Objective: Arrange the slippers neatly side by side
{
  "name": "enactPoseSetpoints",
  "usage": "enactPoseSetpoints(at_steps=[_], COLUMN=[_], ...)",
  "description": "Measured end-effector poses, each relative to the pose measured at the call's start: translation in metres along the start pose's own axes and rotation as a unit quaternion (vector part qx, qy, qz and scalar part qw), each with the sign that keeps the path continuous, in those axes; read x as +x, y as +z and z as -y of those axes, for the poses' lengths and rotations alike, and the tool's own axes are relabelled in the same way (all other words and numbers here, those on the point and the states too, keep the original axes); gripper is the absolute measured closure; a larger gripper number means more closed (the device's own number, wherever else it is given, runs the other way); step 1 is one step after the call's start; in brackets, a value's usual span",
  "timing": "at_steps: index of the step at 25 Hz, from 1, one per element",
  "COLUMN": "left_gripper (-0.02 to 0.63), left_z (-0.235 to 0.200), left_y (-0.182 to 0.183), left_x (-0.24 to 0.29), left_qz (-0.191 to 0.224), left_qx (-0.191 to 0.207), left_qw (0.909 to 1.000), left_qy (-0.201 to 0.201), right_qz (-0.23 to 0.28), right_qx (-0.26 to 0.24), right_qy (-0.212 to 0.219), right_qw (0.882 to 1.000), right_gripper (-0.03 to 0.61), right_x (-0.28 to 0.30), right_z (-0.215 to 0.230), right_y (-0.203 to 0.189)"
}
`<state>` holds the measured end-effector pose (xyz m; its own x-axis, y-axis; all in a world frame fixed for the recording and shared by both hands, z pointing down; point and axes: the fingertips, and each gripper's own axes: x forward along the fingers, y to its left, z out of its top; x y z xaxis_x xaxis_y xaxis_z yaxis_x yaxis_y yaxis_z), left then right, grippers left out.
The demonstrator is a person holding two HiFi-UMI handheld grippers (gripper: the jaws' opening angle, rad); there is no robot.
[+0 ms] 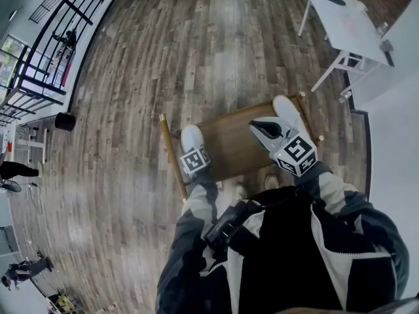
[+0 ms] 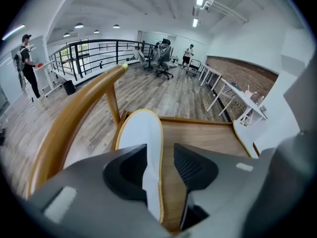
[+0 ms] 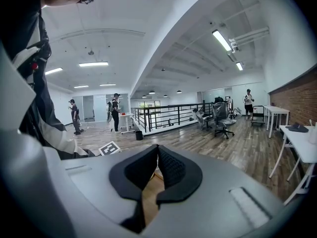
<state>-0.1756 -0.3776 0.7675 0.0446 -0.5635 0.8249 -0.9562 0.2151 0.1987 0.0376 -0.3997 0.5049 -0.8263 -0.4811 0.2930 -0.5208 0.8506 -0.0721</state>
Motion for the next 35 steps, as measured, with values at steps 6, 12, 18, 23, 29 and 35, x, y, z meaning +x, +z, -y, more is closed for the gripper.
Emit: enactPoseSetpoints(at_steps=[6, 12, 18, 23, 29, 35], left_gripper=[0.579, 0.594, 0.595, 0.595, 0.595, 0.595], left_z=[0.049, 0.136, 0.191, 0.209, 0.212, 0.208], left_y=[0.075, 0.142, 0.154, 0.142, 0.133, 0.129], left_x=[-0.064, -0.167, -0.233, -0.233, -0.223, -0.216], left_qz=[0.146, 0.292, 0.337, 0.328, 0.319, 0.312], left_qx=[0.071, 0.153, 0.197, 0.190, 0.192, 0.167], left_qw=[0.9849, 0.9290, 0.8934, 0.8938, 0.8959, 0.9013], left_qy=[-0.059, -0.168, -0.222, -0.239, -0.242, -0.251], right_qz=[0.008, 0.017, 0.034, 0.030, -0.010, -0.154], right_qx=[0.002, 0.009, 0.020, 0.020, 0.008, -0.002], right_qy=[-0.008, -0.022, -0.036, -0.052, -0.074, -0.125], right_qw=[1.000, 1.000, 0.999, 0.998, 0.997, 0.980], right_gripper=[0.568, 0.568, 0.569, 0.569, 0.559, 0.438], right_x=[-0.001, -0.008, -0.017, -0.023, -0.025, -0.023], right_z=[0.004, 0.011, 0.015, 0.020, 0.036, 0.102], right_y=[0.005, 0.010, 0.019, 0.016, -0.006, -0.100])
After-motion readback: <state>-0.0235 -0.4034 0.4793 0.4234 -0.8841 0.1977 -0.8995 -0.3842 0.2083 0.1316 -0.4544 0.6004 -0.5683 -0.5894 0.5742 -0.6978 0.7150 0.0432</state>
